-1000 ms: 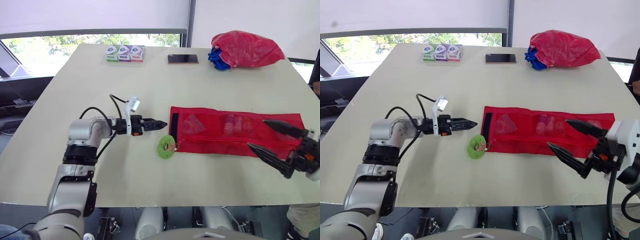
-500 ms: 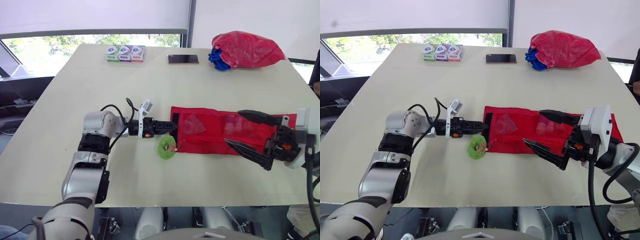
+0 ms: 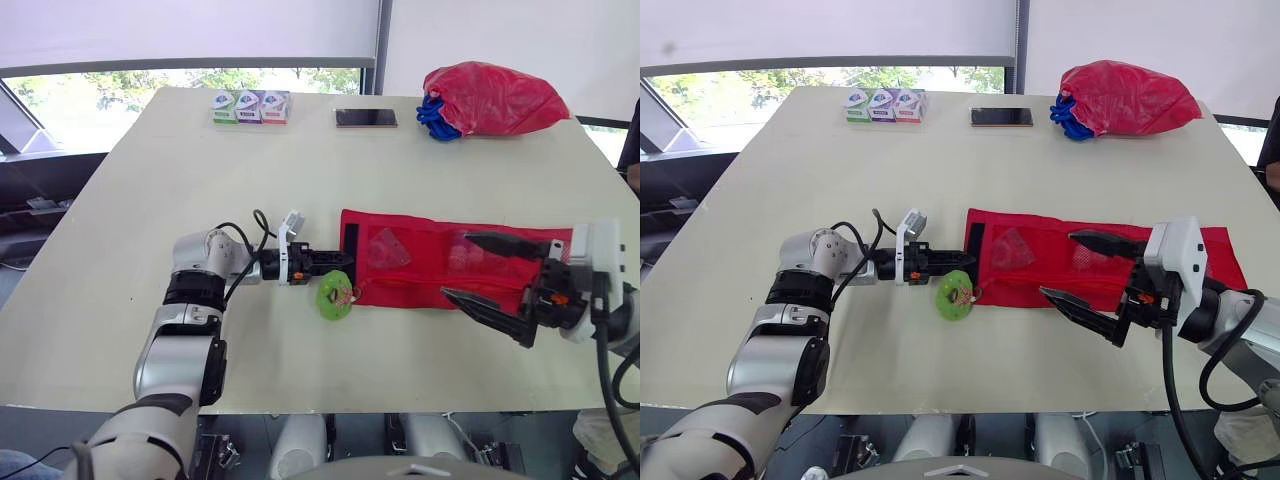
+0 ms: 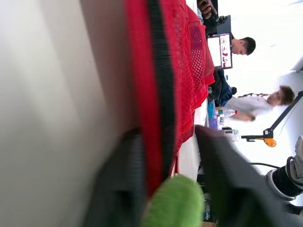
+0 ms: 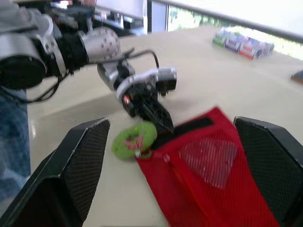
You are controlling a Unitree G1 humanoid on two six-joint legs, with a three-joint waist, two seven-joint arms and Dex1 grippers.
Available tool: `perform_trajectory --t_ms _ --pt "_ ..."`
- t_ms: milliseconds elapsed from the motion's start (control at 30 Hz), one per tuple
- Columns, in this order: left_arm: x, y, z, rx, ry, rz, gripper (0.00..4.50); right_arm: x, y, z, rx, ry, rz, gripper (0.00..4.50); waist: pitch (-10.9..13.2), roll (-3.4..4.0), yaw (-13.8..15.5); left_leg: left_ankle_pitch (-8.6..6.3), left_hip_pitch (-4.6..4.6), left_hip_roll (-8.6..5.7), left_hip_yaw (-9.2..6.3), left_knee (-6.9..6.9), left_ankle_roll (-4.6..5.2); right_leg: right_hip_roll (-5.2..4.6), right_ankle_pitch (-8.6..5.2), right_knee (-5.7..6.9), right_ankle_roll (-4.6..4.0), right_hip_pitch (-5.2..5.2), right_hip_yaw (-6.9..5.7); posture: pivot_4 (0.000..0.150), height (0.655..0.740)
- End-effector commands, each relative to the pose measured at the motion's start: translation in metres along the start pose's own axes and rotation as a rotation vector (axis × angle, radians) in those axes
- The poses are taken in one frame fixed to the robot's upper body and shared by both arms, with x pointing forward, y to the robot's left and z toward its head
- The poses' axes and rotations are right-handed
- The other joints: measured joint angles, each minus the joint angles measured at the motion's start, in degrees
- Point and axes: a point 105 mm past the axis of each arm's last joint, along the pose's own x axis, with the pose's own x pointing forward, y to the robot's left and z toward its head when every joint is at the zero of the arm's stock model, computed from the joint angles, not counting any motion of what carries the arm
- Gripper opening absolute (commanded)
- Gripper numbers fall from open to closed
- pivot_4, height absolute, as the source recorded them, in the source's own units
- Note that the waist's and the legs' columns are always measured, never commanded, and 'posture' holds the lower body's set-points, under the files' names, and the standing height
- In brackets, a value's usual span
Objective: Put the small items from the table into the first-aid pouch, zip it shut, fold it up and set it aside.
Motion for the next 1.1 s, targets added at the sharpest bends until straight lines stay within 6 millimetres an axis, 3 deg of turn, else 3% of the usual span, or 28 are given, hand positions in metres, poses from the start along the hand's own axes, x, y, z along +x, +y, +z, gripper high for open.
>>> perform_trajectory --t_ms 33,233,433,800,1033,1100 --pt "0.0 -0.009 0.004 0.007 -0.017 -0.044 0.09 0.001 0.002 0.006 -0.025 -0.009 0.012 4.5 0.0 0.0 0.0 0.0 0.0 -0.01 0.0 0.0 0.0 0.0 0.0 0.0 0.0 0.0 0.0 0.15 0.74" --pt "-0.002 -0.02 0.007 -0.009 -0.039 -0.109 0.09 0.013 0.005 0.002 -0.025 -0.006 0.024 4.5 0.0 -0.01 -0.1 0.0 0.0 0.0 0.01 0.0 0.0 0.0 0.0 0.0 0.01 -0.01 0.01 0.15 0.74" --pt "0.002 -0.029 0.008 -0.009 -0.047 -0.145 0.09 0.053 0.007 -0.004 0.052 -0.061 0.077 4.5 0.0 -0.04 -0.1 0.01 -0.06 0.01 0.02 0.0 -0.02 0.01 0.01 0.02 0.0 -0.11 0.01 0.15 0.74" --pt "0.007 -0.031 0.009 -0.016 -0.072 -0.153 0.09 0.116 0.022 -0.063 0.124 0.068 0.191 4.5 0.0 -0.07 -0.1 0.13 -0.15 -0.02 0.05 0.0 -0.23 0.0 0.01 -0.01 0.0 -0.15 0.02 0.15 0.74" --pt "0.008 -0.033 0.008 -0.018 -0.081 -0.158 0.09 0.138 0.016 -0.07 0.045 0.083 0.181 4.5 0.0 -0.07 -0.3 0.16 -0.14 -0.01 0.04 0.0 -0.28 0.0 0.14 0.03 0.21 -0.17 -0.01 0.15 0.74" --pt "0.008 -0.033 0.008 -0.02 -0.085 -0.158 0.0 0.141 0.014 -0.07 0.03 0.082 0.176 3.9 0.0 -0.07 -0.3 0.16 -0.14 -0.01 0.04 0.0 -0.28 0.0 0.14 0.03 0.21 -0.17 -0.01 0.15 0.74"
